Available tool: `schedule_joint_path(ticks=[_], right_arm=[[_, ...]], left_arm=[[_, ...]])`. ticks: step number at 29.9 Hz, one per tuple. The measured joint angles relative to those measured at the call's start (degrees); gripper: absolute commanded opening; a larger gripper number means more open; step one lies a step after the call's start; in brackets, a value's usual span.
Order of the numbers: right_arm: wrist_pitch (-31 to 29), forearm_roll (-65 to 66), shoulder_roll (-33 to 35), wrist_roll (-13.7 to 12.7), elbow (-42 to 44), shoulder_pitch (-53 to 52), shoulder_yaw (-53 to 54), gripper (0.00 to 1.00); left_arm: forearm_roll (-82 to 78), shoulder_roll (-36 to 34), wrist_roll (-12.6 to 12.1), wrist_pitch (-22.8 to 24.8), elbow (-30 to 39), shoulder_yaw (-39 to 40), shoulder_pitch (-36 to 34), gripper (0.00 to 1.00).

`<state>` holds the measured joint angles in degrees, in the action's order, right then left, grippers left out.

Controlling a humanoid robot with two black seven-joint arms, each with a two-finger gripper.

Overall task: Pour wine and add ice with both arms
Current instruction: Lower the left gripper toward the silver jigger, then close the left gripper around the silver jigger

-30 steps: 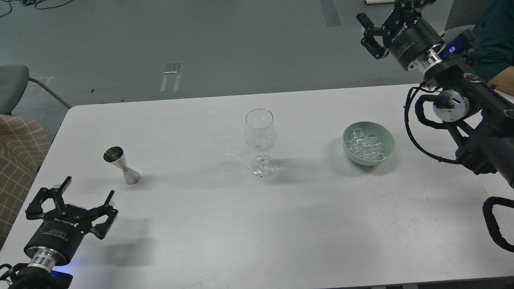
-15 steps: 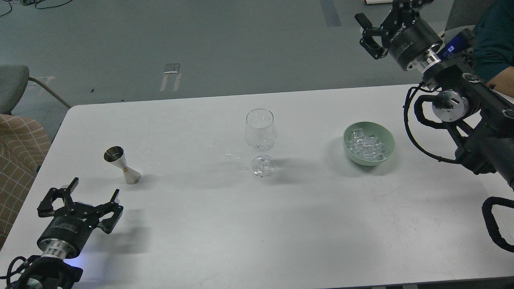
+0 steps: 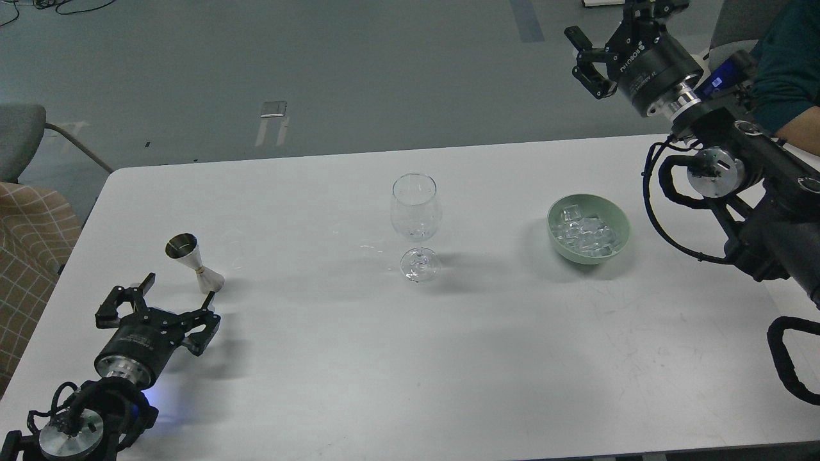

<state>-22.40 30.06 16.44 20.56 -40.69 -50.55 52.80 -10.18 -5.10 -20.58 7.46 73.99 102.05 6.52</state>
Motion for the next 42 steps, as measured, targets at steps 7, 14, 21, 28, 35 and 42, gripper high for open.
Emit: schedule_joint_path(ticks=[7,14,21,28,35,42], right_arm=[[0.07,0.00,-0.08,0.00,0.00,0.01,-0.23,1.00],[0.16,0.00,-0.11,0.00,0.00,0.01,-0.33,1.00],[0.17,0.00,-0.11,0.00,0.00,0.01,-0.33,1.00],[0.17,0.04,-0.11,0.00,0.00,0.01,-0.33,1.00],[0.17,0.09,-0.10,0.00,0.00,0.01,-0.33,1.00],[0.23,0.07,-0.09,-0.04,0.00,0.18,-0.33,1.00]], left_arm=[[-0.47,-0.73,0.02,-1.09,-2.63,-0.01,-3.59,0.95],[-2.39,-0.74,0.02,-2.67,-4.80,-0.09,-6.14,0.92],[-2.56,-0.70,0.02,-2.97,-6.55,-0.10,-7.81,0.78],[-2.56,-0.70,0.02,-3.84,-8.05,-0.18,-9.18,0.63],[-2.57,-0.86,0.10,-3.95,-8.84,-2.53,-10.30,0.59],[-2.57,-0.75,0.11,-3.95,-10.13,-2.73,-11.33,0.59]])
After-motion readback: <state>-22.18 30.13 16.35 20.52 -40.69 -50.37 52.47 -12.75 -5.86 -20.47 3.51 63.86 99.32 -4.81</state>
